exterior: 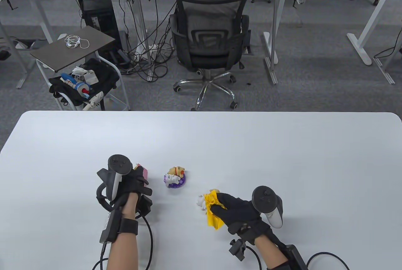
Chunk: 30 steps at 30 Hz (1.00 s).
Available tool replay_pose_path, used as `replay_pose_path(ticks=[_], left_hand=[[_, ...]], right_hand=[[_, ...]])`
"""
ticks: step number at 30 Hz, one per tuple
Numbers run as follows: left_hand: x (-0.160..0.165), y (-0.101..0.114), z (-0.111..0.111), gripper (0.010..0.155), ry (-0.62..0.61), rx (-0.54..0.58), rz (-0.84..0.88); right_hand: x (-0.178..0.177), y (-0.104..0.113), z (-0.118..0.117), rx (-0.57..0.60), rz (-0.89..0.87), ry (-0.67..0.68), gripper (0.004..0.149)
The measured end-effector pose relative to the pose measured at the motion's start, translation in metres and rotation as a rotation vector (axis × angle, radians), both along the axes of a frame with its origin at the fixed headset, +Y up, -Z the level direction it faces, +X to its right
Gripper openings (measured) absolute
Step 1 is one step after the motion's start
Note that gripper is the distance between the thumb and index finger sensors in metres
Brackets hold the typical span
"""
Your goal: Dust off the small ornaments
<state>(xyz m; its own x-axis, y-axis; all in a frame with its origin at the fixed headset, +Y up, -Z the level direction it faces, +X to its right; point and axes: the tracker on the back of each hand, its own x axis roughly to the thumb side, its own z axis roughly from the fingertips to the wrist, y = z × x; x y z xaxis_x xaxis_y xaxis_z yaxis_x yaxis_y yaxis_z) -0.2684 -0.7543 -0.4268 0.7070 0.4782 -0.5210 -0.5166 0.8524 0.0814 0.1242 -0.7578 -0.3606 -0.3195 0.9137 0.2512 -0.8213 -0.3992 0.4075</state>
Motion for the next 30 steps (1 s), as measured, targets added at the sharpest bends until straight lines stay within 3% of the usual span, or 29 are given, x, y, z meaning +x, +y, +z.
replay_pose_path(ticks=[4,19,25,30], left_hand=[[-0.001,-0.011,-0.005,0.059,-0.001,-0.044,-0.037],[0.006,-0.028,-0.014,0.043,-0.021,-0.020,-0.029],[0.005,-0.023,-0.007,0.043,-0.016,0.033,0.025],[0.018,-0.004,0.003,0.044,-0.067,0.139,0.186]], right_hand=[[0.000,-0.001,0.000,-0.006,0.008,0.001,0.047],[-0.002,-0.003,0.000,-0.018,0.028,0.007,0.047],[-0.002,-0.004,-0.001,-0.027,0.008,0.011,0.047],[-0.010,-0.008,0.000,-0.044,0.006,0.040,0.047]])
